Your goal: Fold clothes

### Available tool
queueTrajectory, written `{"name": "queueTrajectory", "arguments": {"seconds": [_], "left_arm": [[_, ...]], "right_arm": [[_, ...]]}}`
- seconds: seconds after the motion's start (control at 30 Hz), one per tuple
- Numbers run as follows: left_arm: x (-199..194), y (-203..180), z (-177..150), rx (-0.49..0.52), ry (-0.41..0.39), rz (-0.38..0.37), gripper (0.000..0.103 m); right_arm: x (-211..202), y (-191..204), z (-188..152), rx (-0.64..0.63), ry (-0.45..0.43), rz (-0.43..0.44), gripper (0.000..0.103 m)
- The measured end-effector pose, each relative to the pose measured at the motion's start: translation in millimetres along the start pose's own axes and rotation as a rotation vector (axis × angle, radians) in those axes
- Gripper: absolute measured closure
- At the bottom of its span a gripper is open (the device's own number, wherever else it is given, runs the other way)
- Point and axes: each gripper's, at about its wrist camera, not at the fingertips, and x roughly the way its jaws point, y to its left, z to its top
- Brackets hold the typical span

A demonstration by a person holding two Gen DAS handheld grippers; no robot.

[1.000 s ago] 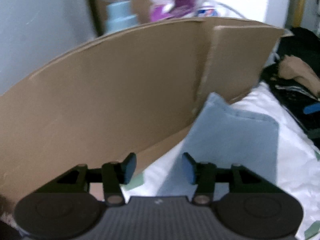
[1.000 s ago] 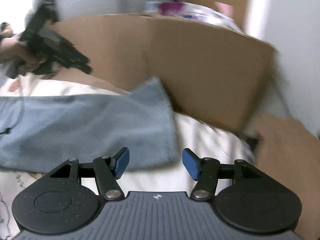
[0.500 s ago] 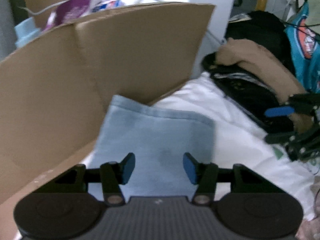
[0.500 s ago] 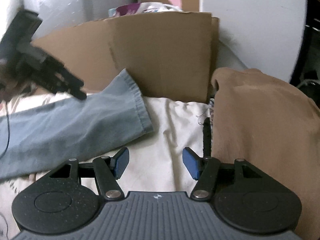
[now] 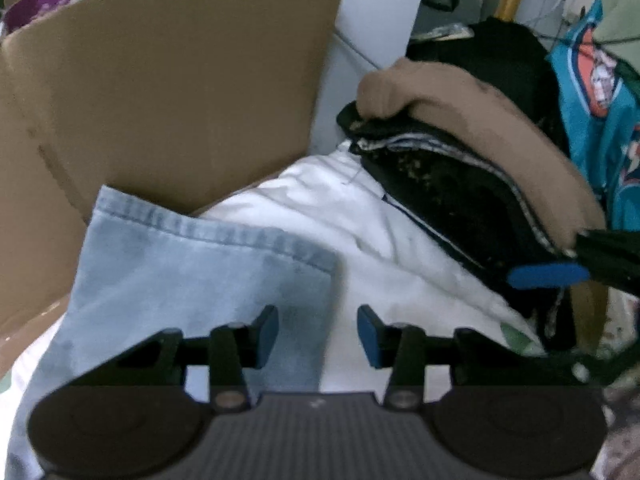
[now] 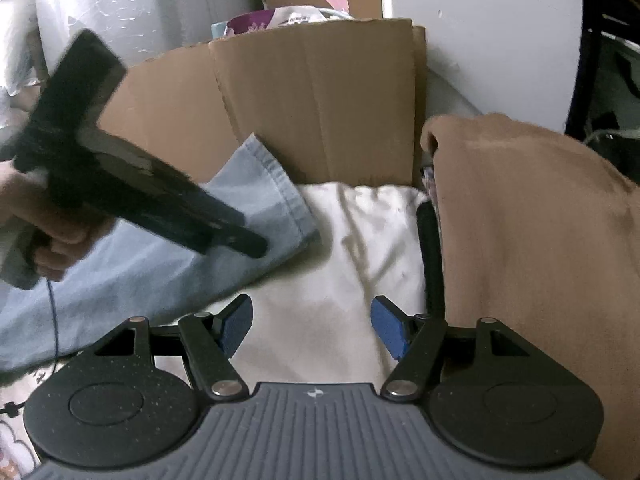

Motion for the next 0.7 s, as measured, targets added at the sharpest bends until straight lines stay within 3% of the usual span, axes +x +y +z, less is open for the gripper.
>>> {"name": "queueTrajectory", "arguments": {"seconds": [0.3, 0.53, 0.7], "left_arm": [[38, -16, -9, 0.015, 0.019, 0.104, 0.053], [45, -27, -14, 0.062, -0.014, 0.183, 0.053], [42, -35, -19, 0.099, -0.029, 0.249, 0.065]], "right_arm": [[-14, -10, -28, 0.102, 0.046, -0.015, 0.031], [-14, -13, -31, 0.161, 0.034, -0.032, 0.031], [-13, -11, -33, 0.147, 0.035, -0.031, 0.031]]}}
